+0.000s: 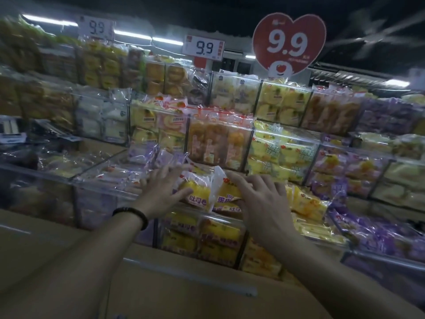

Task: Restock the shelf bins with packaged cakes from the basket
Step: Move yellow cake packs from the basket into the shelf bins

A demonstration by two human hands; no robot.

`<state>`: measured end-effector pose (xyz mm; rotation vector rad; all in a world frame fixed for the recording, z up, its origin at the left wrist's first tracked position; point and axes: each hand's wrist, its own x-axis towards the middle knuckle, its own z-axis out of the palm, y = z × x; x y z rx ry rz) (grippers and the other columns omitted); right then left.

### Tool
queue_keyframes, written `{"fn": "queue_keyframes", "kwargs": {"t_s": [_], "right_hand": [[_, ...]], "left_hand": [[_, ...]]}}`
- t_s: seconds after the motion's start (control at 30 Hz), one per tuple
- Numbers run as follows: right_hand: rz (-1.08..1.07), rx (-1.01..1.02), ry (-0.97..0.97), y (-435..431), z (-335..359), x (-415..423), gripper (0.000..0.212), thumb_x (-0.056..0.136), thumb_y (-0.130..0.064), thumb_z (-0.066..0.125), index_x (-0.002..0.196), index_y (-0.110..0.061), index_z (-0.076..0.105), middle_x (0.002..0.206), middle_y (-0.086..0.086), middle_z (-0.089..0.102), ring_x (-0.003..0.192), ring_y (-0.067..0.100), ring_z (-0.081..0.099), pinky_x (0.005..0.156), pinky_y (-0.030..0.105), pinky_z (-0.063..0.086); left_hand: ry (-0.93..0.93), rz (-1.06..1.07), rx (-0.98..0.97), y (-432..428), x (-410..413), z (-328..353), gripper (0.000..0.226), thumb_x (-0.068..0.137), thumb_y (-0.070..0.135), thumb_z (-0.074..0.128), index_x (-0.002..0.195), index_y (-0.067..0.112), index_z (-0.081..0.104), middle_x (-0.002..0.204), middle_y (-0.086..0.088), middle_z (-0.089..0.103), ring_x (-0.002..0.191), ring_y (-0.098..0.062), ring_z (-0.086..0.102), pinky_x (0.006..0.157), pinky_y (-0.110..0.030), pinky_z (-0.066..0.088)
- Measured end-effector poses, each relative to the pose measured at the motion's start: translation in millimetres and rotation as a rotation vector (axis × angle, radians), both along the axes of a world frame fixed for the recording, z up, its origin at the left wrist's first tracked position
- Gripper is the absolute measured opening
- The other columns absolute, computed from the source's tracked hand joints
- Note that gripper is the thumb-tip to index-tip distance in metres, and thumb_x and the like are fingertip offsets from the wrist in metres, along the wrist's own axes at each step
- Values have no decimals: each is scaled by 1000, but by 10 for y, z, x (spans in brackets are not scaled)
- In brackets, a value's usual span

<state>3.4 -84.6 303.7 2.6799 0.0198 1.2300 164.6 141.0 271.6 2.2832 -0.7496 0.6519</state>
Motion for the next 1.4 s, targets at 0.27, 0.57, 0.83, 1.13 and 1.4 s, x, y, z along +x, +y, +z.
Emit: {"fn": "queue_keyframes", "kwargs": {"t_s": [0.27,0.57,0.83,1.13,1.4], "right_hand": [[-16,45,41,189,-67,229,64,90,-27,70,143,-46,40,133,-4,62,127,25,53,102,47,47],[-43,142,281,186,-24,189,50,88,-39,62,135,-42,47,138,-5,53,134,24,45,109,50,42],[-74,200,297,269,173,187,34,96,-44,63,129,-38,62,131,-3,66,126,27,57,101,48,51],[-125,354,402,316,271,345,26,88,-34,75,114,-37,73,114,-3,70,94,22,63,74,37,60],[-98,402,360,249,213,241,27,91,-37,77,117,-37,70,114,-2,69,97,23,62,85,42,57]], "left_hand": [[59,-102,96,110,-56,-19,43,89,36,53,128,53,49,129,14,59,132,-14,41,105,-45,22],[207,-119,4,114,91,50,30,79,40,69,104,54,62,139,10,47,138,-27,42,115,-59,40],[176,-118,-23,98,98,64,24,94,30,77,106,44,61,134,8,53,123,-24,53,108,-56,48],[180,-108,57,92,-53,131,27,92,18,73,102,36,55,133,0,54,110,-24,56,95,-48,53],[-62,11,117,-83,-354,96,56,84,53,74,135,49,51,140,9,39,139,-20,30,111,-50,25]]}}
